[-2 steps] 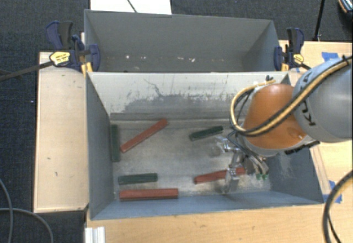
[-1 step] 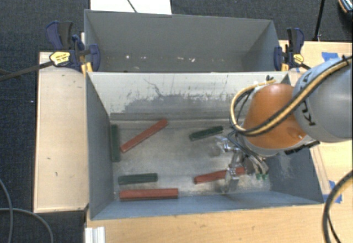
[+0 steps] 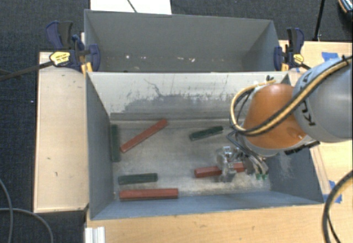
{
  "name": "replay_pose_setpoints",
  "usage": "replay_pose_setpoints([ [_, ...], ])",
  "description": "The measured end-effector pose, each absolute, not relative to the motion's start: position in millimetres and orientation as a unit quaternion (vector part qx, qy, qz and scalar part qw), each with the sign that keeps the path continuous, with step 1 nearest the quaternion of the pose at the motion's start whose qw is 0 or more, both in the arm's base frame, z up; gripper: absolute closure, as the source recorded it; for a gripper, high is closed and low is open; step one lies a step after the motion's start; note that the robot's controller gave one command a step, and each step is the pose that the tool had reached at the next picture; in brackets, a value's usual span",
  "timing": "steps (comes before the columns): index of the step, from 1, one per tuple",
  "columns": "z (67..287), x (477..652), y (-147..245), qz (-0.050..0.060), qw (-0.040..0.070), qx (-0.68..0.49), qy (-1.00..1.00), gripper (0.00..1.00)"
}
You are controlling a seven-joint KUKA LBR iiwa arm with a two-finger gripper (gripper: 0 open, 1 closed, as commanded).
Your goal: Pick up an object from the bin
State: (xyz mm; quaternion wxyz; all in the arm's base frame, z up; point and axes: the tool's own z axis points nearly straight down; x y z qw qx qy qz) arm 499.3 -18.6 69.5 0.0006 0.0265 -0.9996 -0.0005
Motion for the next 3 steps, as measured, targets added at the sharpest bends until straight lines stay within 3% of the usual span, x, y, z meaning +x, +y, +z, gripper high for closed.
replay_pose_setpoints([
  [2, 130, 500.7, -19, 0.0, -0.002, 0.021, -1.0, 1.0],
  [3, 204, 503.0, -18, 0.0, -0.005, 0.018, -1.0, 1.0],
])
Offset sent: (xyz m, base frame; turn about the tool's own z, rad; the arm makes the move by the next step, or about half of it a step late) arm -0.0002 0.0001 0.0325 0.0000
